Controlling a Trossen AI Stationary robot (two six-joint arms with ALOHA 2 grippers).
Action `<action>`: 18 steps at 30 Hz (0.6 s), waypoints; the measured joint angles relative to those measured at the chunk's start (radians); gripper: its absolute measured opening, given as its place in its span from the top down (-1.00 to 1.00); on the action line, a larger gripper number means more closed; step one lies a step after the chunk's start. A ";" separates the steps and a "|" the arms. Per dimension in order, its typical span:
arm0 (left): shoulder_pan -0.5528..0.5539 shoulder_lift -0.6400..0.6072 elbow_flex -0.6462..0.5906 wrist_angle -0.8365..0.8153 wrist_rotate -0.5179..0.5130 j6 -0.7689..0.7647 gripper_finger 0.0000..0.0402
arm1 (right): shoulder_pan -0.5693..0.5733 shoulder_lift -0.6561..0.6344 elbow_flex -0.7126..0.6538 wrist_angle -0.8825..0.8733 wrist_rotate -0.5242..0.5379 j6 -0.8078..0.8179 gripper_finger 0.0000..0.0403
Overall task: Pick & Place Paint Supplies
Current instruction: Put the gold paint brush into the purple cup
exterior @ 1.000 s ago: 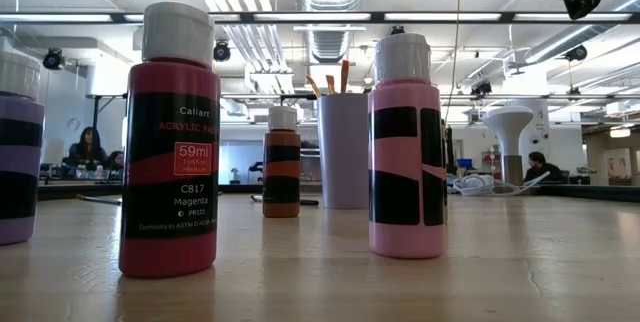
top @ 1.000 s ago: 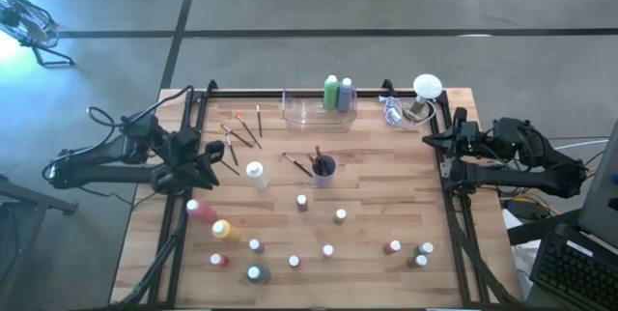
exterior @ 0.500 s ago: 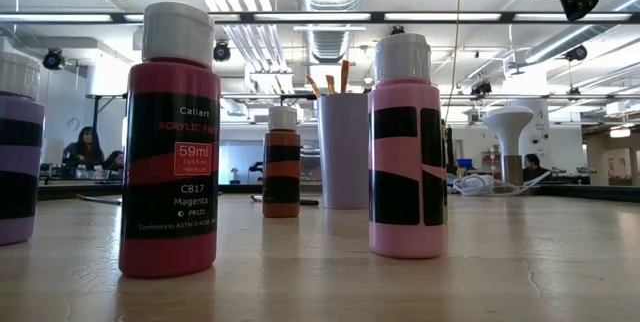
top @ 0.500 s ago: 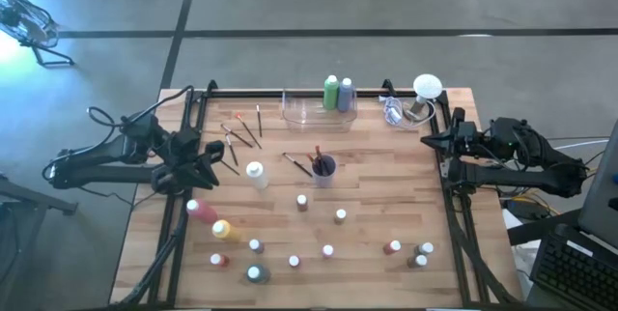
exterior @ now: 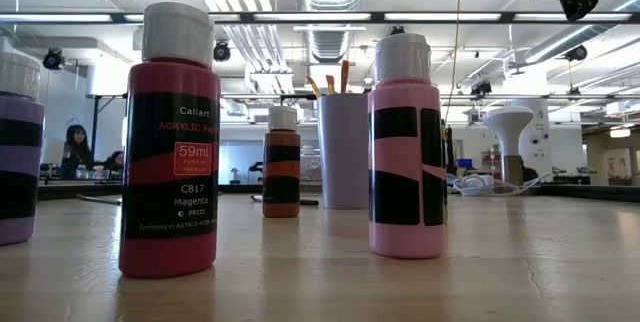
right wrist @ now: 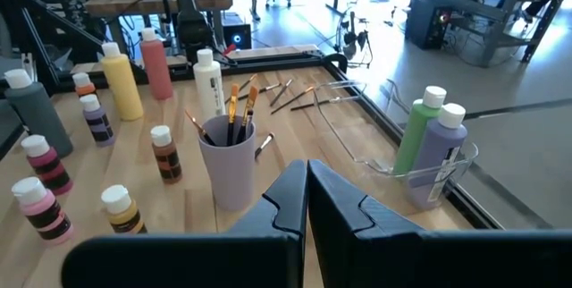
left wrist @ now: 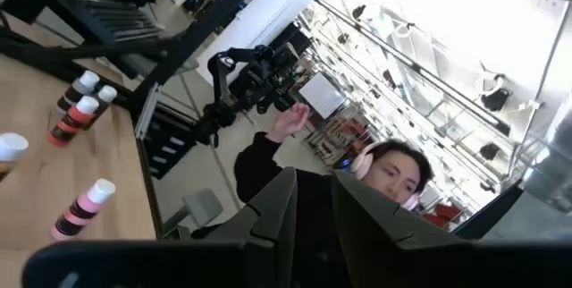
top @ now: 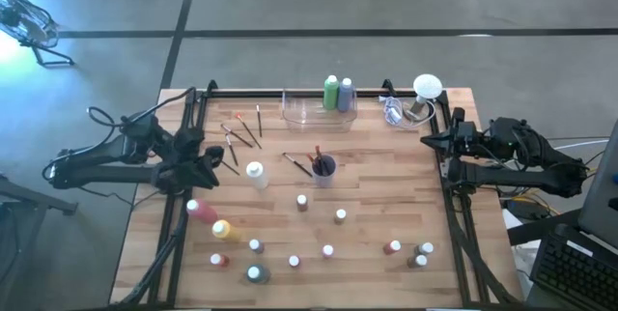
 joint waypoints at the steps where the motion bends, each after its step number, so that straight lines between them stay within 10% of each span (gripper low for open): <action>1: 0.000 0.000 0.000 0.000 0.000 -0.001 0.60 | 0.000 0.000 0.000 0.000 0.000 0.000 0.96; 18: 0.001 0.011 0.000 0.000 -0.151 0.050 0.60 | 0.000 0.000 0.000 0.000 0.000 0.000 0.96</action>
